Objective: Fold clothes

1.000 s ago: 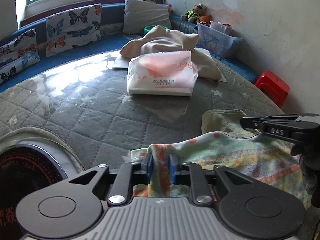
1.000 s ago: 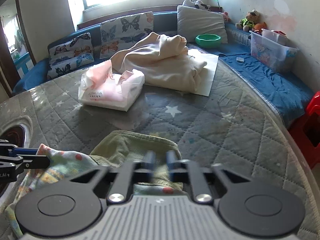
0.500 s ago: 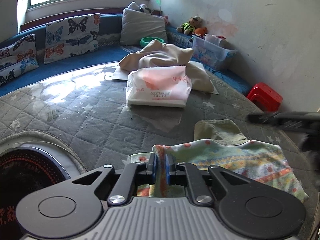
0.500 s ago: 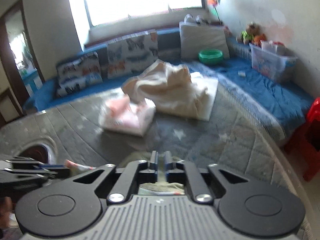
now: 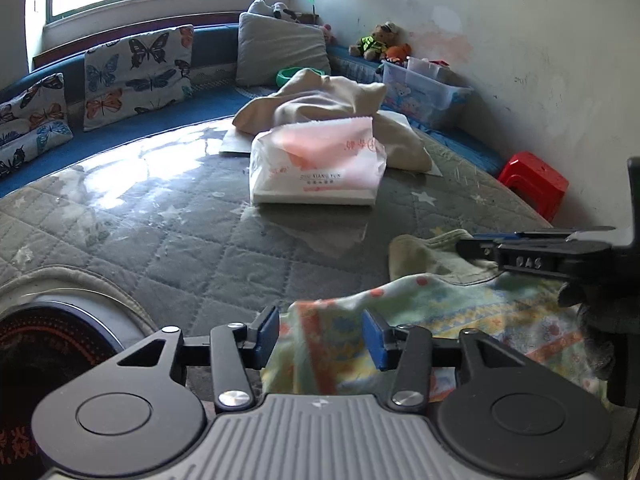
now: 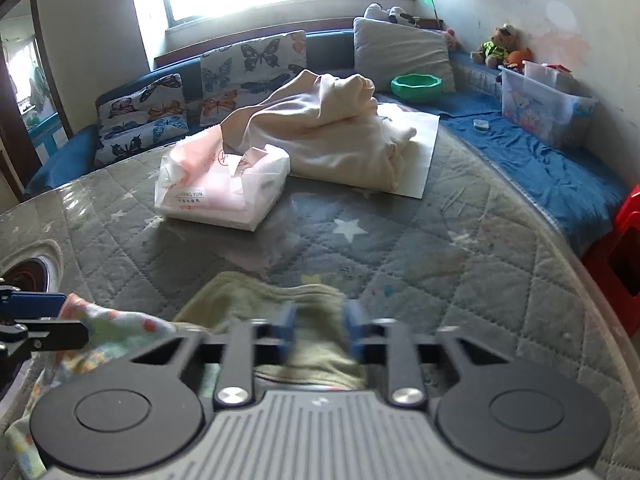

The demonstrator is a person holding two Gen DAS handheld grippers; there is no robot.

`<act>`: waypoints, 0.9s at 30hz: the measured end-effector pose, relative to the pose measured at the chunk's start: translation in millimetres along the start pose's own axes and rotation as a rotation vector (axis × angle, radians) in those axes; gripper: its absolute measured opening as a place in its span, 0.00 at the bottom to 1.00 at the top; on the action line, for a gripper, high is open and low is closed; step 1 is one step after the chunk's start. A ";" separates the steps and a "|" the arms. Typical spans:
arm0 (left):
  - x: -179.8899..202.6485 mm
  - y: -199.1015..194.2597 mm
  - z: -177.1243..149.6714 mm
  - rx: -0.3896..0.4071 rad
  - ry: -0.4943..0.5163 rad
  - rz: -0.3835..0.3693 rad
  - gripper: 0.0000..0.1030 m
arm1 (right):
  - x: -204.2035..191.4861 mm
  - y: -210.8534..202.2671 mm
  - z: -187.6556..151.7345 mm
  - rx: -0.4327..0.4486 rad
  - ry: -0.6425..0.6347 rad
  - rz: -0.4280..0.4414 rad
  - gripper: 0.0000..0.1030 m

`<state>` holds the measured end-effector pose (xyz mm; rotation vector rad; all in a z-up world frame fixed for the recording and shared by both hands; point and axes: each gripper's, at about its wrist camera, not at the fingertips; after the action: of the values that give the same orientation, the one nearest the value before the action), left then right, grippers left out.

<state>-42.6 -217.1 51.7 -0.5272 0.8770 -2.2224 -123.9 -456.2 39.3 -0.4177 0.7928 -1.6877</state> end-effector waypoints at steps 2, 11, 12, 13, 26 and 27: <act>-1.1 2.6 -1.2 -0.008 -0.002 -0.003 0.25 | 1.0 -9.1 1.4 0.026 0.011 0.024 0.05; -5.3 -31.6 -2.2 0.069 -0.016 -0.021 0.10 | -4.8 -67.9 12.4 0.169 0.020 0.099 0.04; -4.9 -37.4 -2.0 0.080 -0.011 -0.022 0.09 | -6.5 -76.4 13.7 0.189 0.017 0.107 0.04; -4.5 -43.3 -1.8 0.092 -0.007 -0.022 0.09 | -8.6 -87.8 15.7 0.214 0.019 0.122 0.04; -2.3 -156.2 23.5 0.340 0.011 -0.025 0.08 | -54.6 -234.1 48.7 0.566 -0.041 0.252 0.03; -3.3 -163.2 21.5 0.349 0.015 -0.023 0.08 | -57.2 -241.8 49.5 0.584 -0.048 0.263 0.03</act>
<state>-100.6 -135.9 182.6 -0.3553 0.4741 -2.3346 -248.5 -390.5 249.9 0.0519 0.2761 -1.5655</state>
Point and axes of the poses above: each gripper's, at about its wrist camera, not at the fingertips, and y roughly the way its jaws point, x to its right, z to its top, and after that the axes turned 1 degree about y, right-handed
